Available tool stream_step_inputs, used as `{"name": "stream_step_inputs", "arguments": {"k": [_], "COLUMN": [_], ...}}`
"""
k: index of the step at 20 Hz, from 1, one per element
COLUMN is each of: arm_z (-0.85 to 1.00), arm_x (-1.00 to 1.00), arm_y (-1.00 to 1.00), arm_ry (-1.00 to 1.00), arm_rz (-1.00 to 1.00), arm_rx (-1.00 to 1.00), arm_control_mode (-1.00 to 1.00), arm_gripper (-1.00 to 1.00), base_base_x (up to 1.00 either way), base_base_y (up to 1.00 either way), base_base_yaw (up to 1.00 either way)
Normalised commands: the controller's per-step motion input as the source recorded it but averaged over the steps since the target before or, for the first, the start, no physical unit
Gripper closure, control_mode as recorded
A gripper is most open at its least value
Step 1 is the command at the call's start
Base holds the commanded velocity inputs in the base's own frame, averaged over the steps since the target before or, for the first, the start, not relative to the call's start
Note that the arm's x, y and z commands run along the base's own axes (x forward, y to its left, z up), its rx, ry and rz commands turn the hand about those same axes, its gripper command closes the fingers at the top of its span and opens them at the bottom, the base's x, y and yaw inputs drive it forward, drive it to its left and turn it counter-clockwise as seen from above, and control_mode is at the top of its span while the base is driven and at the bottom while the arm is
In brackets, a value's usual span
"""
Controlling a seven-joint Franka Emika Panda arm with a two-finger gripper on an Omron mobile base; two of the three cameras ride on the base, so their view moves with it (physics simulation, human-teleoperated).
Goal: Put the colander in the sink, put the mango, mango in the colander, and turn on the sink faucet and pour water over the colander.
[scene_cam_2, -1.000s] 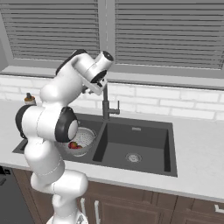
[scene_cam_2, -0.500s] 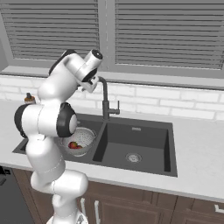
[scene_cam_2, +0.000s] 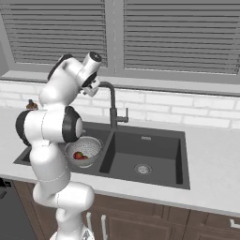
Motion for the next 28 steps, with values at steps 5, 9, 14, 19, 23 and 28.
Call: {"name": "stream_step_inputs", "arguments": {"k": [5,9,14,19,23,28], "arm_z": [0.18,0.41,0.24,0.04,-0.34,-0.64], "arm_x": [-0.28,-0.76,-0.78,-0.76,-0.49,-0.12], "arm_y": [-0.15,-0.66,-0.77,-0.98,-1.0,-0.88], "arm_ry": [0.0,0.0,0.0,-0.03,-0.07,-0.1], "arm_rz": [-0.08,-0.09,-0.09,-0.03,0.0,0.0], "arm_rx": [0.01,0.03,0.01,0.0,0.0,0.0], "arm_control_mode": [-1.0,-1.0,-1.0,-1.0,-1.0,-1.0], "arm_gripper": [-1.0,-1.0,-1.0,-1.0,-1.0,-1.0], "base_base_x": [0.0,0.0,0.0,0.0,0.0,0.0], "base_base_y": [0.0,0.0,0.0,0.0,0.0,0.0], "base_base_yaw": [0.0,0.0,0.0,0.0,0.0,0.0]}}
